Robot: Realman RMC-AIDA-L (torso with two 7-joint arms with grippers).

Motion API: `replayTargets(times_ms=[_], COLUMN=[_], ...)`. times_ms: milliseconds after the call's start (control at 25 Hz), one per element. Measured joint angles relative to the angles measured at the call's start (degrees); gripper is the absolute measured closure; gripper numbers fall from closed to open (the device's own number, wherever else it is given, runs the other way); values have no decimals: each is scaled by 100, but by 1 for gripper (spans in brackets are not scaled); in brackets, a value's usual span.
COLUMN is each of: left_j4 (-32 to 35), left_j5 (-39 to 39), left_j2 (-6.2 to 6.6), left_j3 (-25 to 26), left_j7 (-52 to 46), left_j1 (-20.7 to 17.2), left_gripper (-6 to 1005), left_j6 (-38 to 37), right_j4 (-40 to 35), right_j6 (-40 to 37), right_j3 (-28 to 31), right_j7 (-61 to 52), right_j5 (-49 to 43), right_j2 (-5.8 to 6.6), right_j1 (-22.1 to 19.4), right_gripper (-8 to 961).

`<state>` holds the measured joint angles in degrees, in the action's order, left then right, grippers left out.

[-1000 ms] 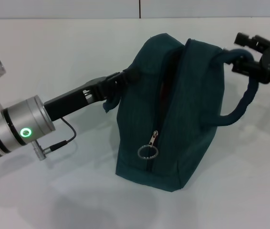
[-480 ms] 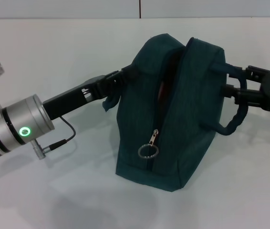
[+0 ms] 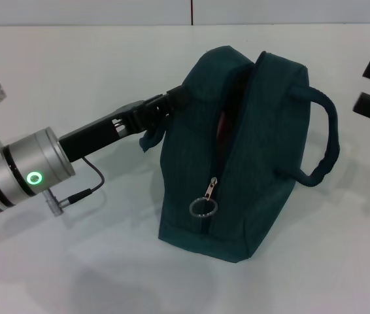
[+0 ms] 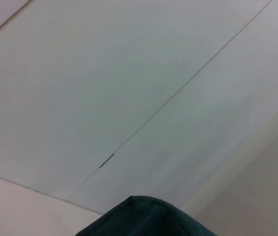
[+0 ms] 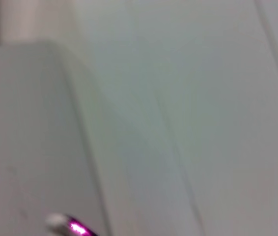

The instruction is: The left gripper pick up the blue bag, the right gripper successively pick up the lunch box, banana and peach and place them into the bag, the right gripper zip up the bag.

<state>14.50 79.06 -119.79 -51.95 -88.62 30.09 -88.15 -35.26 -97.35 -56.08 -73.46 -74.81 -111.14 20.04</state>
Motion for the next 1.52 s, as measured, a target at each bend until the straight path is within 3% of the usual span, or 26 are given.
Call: replayTargets(times_ms=[200,360,560,680,960,1520], left_j4=[0,0,1,1,1,1], left_j5=[-49,-106,-124,-127,-132,-146], left_j2=[0,0,0,0,0,-2], left_j3=[0,0,0,0,0,-3], left_j7=[-2,3,10,11,8,-3], left_j1=[4,9,15,15,14,-6], left_gripper=[815,814,814,814,813,812], left_j6=[12,17,18,18,18,18], right_j4=[-10,257,586,745,1371,1434], right_j6=[-1563,-1695,-1622,-1338,-810,207], right_j3=[-30,-305,-667,-1075,-1534,-1509], right_j7=[-24,-233,-240,-240,-240,-447], right_j5=[-254,-802,-1372,-1445,-1415,-1401], right_j2=[-17,-100,-387,-468,-494,-502], right_j1=[122,509,1042,1292,1687,1432], right_gripper=[142,142,141,141,141,142])
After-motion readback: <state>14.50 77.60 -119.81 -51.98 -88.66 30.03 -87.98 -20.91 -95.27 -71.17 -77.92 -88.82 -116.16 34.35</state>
